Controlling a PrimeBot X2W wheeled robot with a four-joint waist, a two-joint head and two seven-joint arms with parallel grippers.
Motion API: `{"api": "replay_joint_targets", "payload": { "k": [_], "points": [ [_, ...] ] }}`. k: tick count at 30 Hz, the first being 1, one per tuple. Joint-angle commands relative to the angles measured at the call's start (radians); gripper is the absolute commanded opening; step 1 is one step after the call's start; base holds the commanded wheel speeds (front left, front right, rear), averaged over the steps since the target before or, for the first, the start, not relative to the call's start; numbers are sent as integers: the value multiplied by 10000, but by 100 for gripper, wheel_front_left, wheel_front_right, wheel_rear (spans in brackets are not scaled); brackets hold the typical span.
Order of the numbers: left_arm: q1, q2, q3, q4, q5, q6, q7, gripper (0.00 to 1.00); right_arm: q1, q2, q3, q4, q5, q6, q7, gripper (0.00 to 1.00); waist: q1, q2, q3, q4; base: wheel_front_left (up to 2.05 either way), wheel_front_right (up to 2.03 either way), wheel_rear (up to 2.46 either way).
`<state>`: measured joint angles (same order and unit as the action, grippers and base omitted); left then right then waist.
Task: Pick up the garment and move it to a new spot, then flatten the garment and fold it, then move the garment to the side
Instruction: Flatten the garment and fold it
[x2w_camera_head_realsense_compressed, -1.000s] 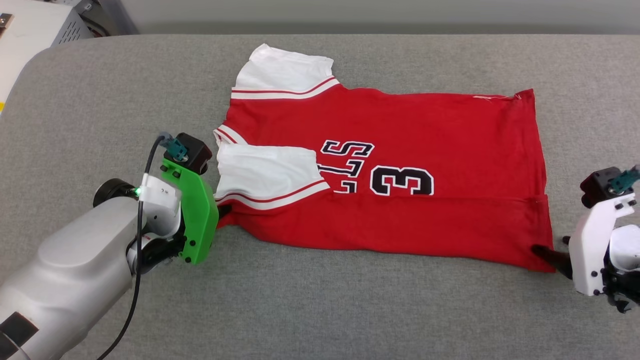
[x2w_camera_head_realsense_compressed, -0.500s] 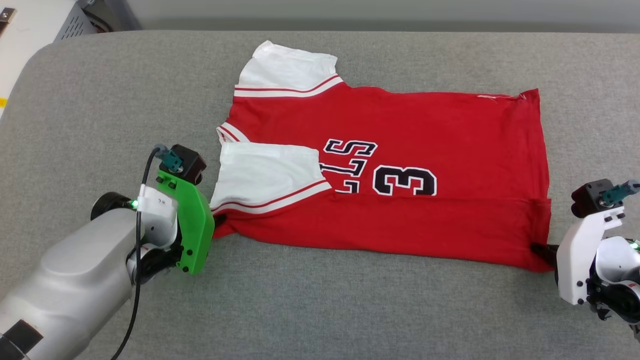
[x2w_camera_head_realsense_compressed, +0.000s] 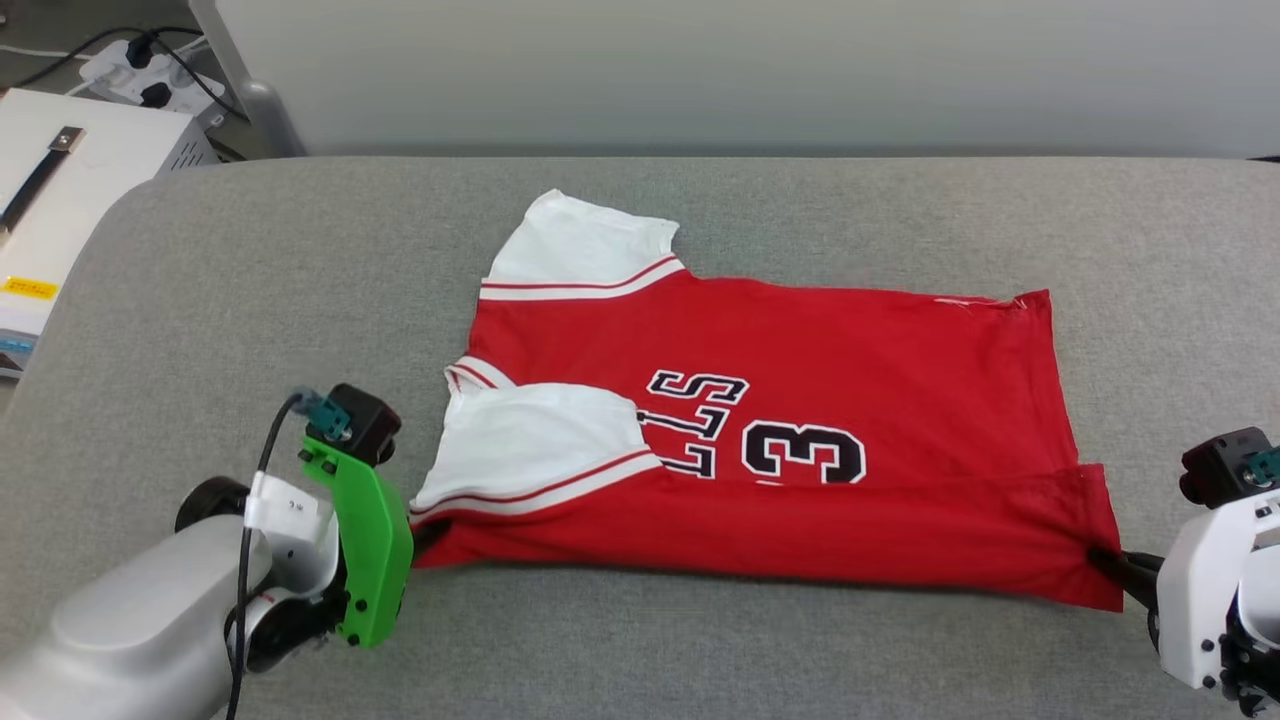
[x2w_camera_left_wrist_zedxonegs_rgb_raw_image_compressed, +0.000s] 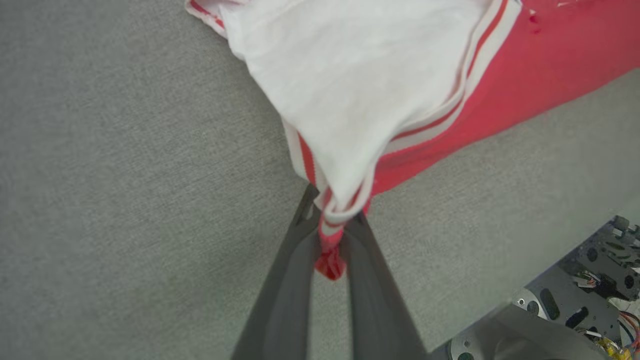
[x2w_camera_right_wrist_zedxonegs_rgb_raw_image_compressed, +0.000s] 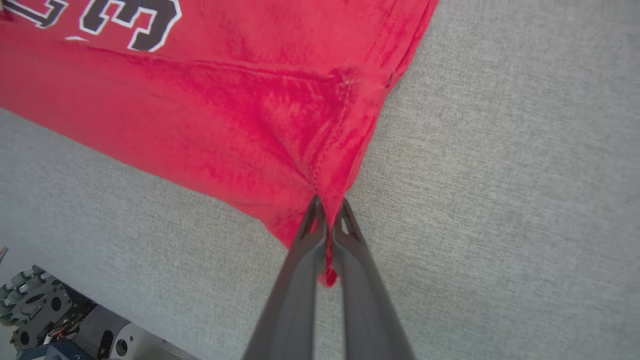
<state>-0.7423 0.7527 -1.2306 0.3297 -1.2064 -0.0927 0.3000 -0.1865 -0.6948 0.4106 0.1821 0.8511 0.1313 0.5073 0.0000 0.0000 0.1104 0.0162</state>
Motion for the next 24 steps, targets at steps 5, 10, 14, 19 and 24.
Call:
{"api": "replay_joint_targets", "payload": {
  "k": [5, 10, 14, 19, 24],
  "points": [
    [805, 523, -105, -955, 42, 524, -94, 0, 837, -222, -638, -649, 71, -6, 196, 0, 0, 0, -233, 53, 0, 0, 0],
    [1313, 517, -150, -1512, -59, 925, -164, 0, 1244, -168, -1216, -889, -212, -6, 492, 0, 0, 0, -75, 62, 0, 0, 0],
    [1430, 380, -143, -1464, -115, 1081, -216, 0, 1173, 162, -1444, -808, -467, -6, 747, 0, 0, 0, 240, 30, 0, 0, 0],
    [1547, 145, -136, -842, -302, 1011, -219, 0, 855, 595, -1395, -261, -755, -6, 921, 0, 0, 0, 570, -29, 0, 0, 0],
    [1656, -139, -66, -87, -526, 767, -344, 0, 666, 921, -1238, 436, -897, -6, 603, 4, 0, 0, 607, 24, 0, 0, 0]
  ]
}}
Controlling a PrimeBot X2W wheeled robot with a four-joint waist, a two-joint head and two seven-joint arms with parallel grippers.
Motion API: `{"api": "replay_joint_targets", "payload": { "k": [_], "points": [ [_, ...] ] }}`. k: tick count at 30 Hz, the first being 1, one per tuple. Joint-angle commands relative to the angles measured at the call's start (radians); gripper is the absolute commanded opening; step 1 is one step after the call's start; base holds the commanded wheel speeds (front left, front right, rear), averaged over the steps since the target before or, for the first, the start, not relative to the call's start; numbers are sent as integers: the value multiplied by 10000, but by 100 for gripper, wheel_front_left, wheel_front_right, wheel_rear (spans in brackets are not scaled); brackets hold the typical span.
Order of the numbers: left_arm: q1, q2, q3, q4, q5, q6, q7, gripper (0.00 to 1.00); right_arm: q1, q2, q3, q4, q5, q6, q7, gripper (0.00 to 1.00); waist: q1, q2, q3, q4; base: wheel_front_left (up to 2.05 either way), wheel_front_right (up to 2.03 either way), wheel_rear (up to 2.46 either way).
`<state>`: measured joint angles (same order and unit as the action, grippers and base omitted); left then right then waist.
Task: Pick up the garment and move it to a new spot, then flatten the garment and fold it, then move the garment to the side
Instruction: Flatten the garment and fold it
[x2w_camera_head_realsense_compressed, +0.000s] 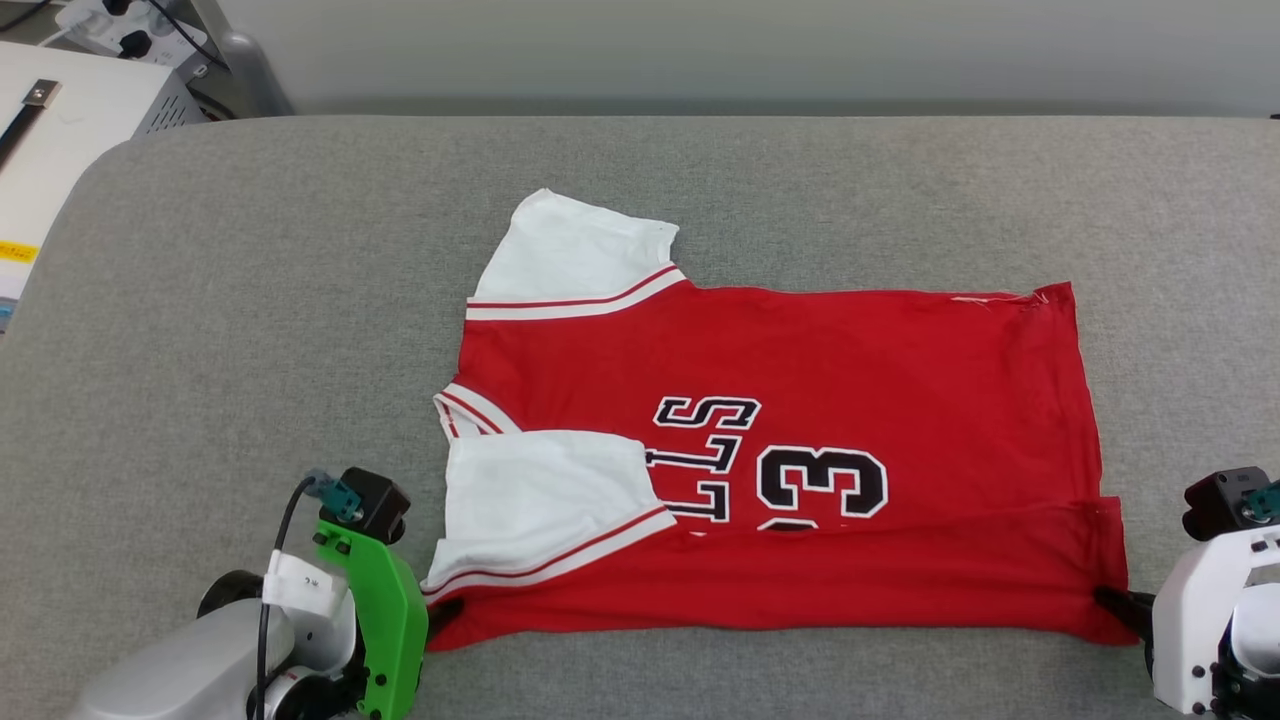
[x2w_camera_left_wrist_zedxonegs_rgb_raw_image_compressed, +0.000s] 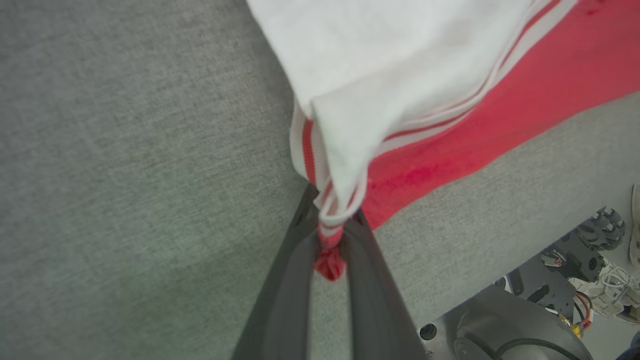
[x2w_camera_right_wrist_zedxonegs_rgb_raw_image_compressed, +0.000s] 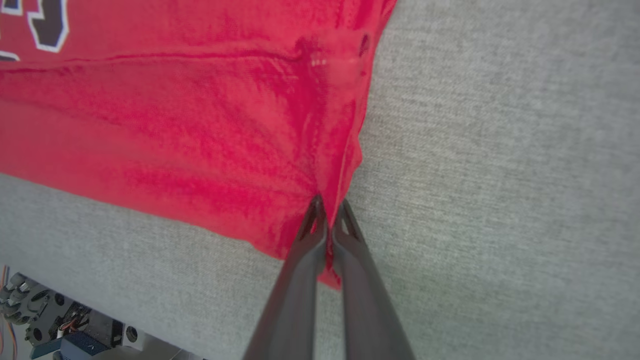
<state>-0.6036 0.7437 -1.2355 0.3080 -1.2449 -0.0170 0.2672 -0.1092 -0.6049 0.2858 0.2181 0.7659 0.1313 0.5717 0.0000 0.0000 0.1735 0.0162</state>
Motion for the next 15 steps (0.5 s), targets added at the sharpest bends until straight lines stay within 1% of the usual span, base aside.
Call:
{"api": "replay_joint_targets", "payload": {
  "k": [1, 2, 3, 8, 12, 15],
  "points": [
    [288, -88, 15, 210, -192, -37, -63, 0, -100, 74, 1, 172, -14, -6, -101, 30, 0, 0, -59, 44, 0, 0, 0],
    [284, -101, 44, 300, -179, -77, -158, 100, -83, 114, -6, 250, 9, -6, -181, 75, 0, 0, -111, 68, 0, 0, 0],
    [274, -96, 72, 369, -162, -98, -236, 100, -73, 128, -22, 270, -1, -6, -292, 100, 0, 0, -167, 86, 0, 0, 0],
    [71, 220, 233, 401, 51, -150, -577, 100, 106, 188, -335, 68, -1, -6, -1050, 100, 0, 0, -528, 144, 0, 0, 0],
    [-281, 637, 545, 19, 245, -21, -933, 100, 228, 291, -780, -354, -302, -6, -1925, 100, 0, 0, -735, 96, 0, 0, 0],
    [-691, 842, 879, -252, 495, 126, -1388, 100, 219, 528, -1289, -771, -713, -6, -2778, 100, 0, 0, -757, 33, 0, 0, 0]
  ]
}}
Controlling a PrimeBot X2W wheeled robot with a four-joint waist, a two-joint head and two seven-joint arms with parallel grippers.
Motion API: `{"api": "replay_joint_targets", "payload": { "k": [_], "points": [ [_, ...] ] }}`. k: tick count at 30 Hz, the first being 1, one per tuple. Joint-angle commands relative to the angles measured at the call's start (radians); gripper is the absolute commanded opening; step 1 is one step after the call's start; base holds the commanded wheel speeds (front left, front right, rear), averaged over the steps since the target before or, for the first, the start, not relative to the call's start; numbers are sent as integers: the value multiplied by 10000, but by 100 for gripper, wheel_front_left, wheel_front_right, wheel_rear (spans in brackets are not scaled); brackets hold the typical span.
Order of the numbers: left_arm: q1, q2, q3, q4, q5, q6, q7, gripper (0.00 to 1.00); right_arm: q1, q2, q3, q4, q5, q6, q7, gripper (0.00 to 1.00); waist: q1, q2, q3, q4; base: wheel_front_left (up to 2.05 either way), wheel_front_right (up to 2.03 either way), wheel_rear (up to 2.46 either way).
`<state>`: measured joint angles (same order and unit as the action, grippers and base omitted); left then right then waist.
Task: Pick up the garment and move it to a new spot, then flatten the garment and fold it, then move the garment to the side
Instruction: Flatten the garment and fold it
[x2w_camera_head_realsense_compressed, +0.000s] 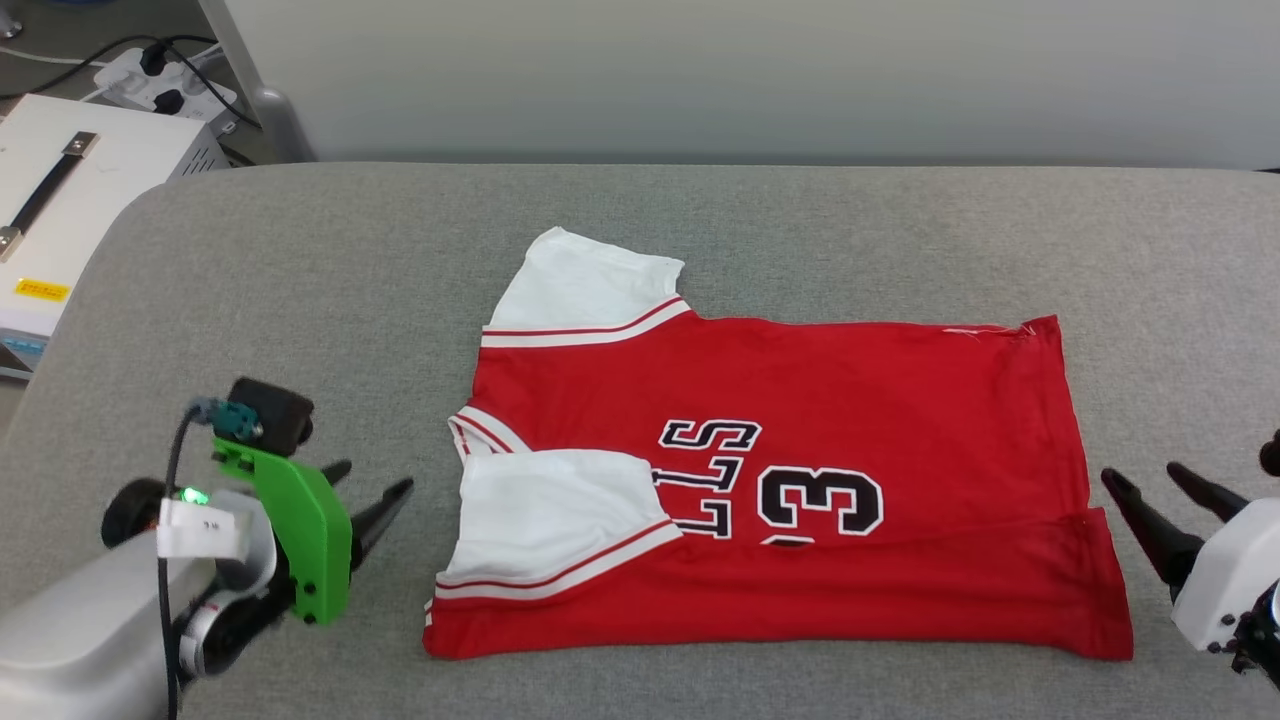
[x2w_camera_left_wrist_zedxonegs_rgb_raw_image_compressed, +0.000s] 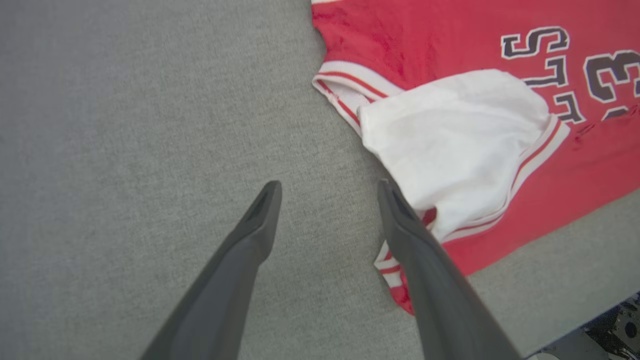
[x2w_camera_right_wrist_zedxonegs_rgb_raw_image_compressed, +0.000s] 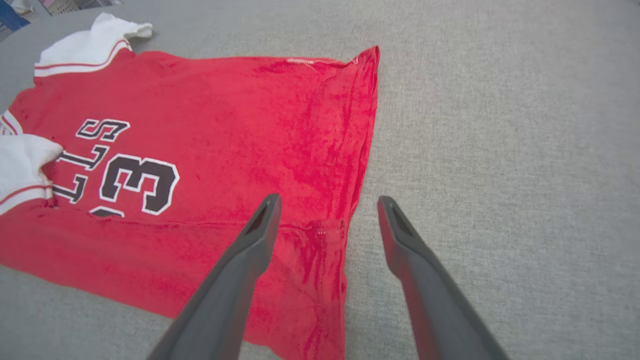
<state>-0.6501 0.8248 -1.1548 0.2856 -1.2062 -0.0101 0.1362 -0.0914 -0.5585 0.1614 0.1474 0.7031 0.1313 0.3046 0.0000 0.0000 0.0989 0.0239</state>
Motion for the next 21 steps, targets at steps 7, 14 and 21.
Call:
{"api": "replay_joint_targets", "payload": {
  "k": [7, 14, 21],
  "points": [
    [-1776, -169, 980, 39, 883, 559, -1218, 100, -159, 1206, -1357, -1400, -1509, -6, -2084, 100, 0, 0, 442, -397, 0, 0, 0],
    [-3975, -914, 1212, 1058, 1562, 133, -889, 100, -373, 2313, -1622, -2789, -2772, -6, -3001, 100, 0, 0, 1455, -941, 0, 0, 0],
    [-6086, -1692, 1088, 2738, 1292, -704, 1198, 100, -905, 2459, -1099, -3258, -3172, -6, -3212, 100, 0, 0, 2590, -1516, 0, 0, 0]
  ]
}}
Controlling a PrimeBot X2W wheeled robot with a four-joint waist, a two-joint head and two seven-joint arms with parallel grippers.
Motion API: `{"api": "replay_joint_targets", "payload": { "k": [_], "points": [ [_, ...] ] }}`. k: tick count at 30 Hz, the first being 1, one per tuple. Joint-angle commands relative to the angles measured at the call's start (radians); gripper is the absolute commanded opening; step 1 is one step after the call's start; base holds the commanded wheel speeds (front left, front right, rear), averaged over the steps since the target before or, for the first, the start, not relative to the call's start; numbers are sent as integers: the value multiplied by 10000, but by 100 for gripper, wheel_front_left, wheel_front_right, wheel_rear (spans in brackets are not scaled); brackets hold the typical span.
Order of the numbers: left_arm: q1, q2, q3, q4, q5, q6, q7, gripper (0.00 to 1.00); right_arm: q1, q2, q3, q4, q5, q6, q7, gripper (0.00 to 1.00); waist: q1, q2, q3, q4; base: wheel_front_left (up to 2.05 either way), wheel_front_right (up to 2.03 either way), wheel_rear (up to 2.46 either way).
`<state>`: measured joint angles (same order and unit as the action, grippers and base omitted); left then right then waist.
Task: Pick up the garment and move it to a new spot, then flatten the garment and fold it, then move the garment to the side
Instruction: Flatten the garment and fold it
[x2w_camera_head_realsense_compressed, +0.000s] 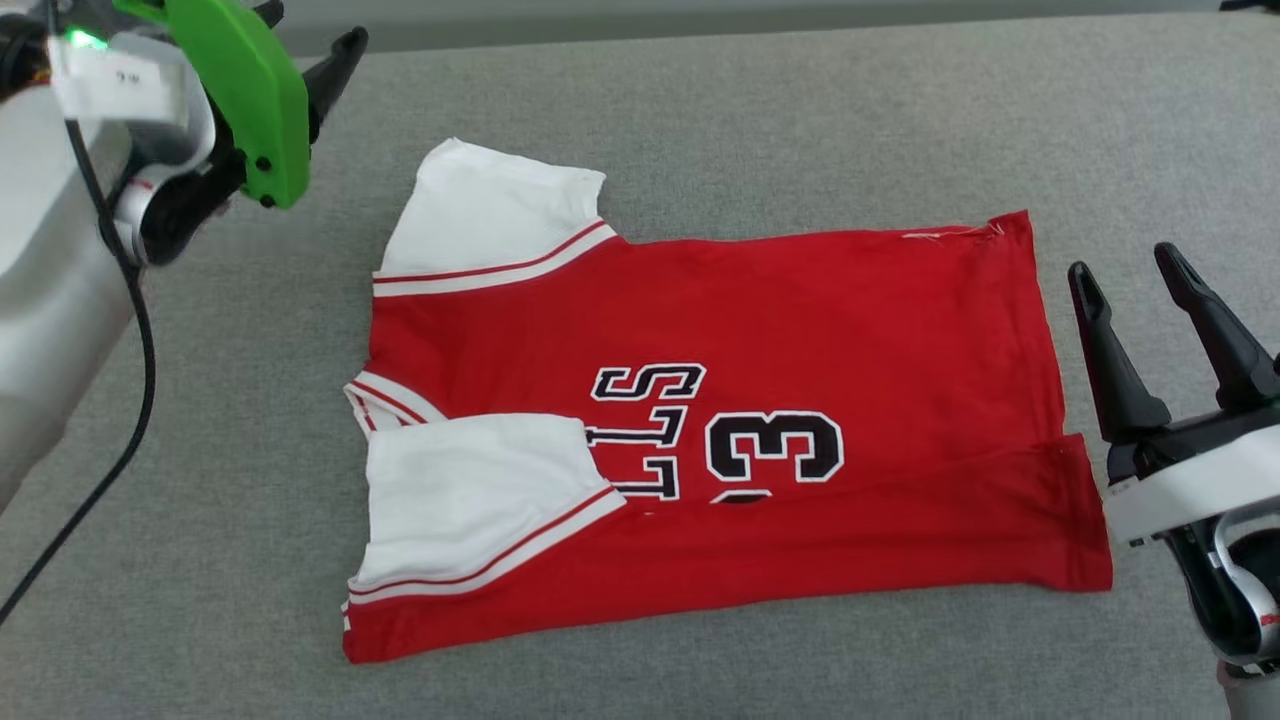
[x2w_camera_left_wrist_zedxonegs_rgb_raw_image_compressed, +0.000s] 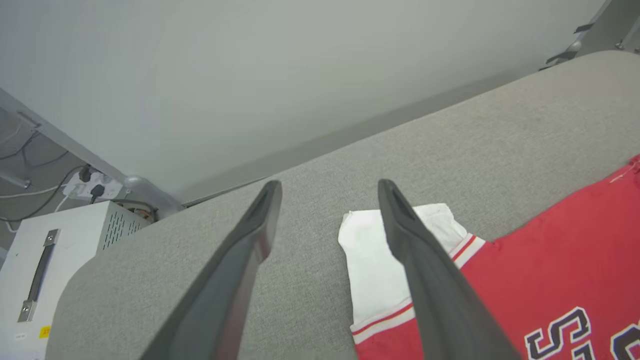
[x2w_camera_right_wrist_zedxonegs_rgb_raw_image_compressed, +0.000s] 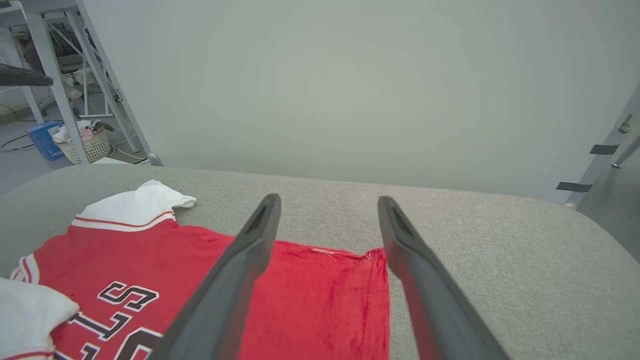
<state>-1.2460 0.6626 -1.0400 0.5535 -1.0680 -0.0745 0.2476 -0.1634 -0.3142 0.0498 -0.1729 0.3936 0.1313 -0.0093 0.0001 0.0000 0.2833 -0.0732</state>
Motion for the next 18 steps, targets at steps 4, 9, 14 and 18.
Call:
{"api": "replay_joint_targets", "payload": {
  "k": [4, 9, 14, 18],
  "points": [
    [-1320, -371, -330, 887, -107, -337, 1494, 100, -674, -67, 376, -100, -316, -6, -177, 100, -1, 0, 1407, -843, 0, 0, 0],
    [-2128, -775, -610, 1885, -663, -463, 3673, 100, -1255, -35, 595, 44, -271, -6, -376, 100, -1, 0, 2104, -1147, 0, 0, 0],
    [-2495, -920, -941, 2470, -718, -505, 4803, 100, -1573, -23, 713, 246, -175, -6, -518, 100, -1, 0, 2620, -1350, 0, 0, 0],
    [-2419, -957, -999, 2798, -866, -528, 4990, 100, -1742, -38, 826, 378, -112, -6, -628, 100, -1, 0, 2911, -1492, 0, 0, 0]
  ]
}}
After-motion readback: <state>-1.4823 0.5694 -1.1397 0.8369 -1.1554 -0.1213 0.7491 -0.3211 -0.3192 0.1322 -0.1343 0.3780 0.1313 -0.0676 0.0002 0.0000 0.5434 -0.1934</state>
